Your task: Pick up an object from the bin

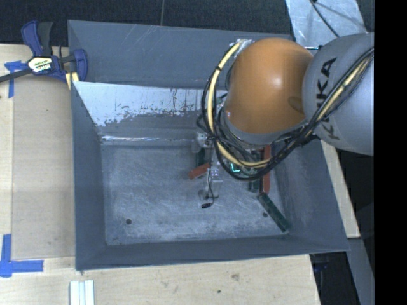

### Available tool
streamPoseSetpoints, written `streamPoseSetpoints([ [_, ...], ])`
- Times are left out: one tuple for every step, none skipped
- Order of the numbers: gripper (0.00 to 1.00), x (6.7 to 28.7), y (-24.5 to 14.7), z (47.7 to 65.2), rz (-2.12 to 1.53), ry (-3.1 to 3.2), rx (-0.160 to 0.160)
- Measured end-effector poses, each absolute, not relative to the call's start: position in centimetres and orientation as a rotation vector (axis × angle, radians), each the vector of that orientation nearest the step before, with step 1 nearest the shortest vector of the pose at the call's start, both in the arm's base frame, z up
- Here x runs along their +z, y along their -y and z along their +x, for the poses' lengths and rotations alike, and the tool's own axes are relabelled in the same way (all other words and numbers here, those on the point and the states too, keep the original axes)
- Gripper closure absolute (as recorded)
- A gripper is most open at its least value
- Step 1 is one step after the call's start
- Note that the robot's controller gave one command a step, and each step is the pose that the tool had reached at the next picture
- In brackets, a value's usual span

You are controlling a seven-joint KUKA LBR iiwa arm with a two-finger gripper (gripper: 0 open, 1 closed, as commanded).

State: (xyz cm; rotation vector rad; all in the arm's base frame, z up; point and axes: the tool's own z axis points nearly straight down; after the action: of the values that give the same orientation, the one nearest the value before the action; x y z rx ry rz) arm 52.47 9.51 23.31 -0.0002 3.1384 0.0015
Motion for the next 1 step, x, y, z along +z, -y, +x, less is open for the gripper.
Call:
streamPoseSetpoints([
  [0.0, 8.89, -4.74, 57.51, 0.346, -3.125, -0.002],
])
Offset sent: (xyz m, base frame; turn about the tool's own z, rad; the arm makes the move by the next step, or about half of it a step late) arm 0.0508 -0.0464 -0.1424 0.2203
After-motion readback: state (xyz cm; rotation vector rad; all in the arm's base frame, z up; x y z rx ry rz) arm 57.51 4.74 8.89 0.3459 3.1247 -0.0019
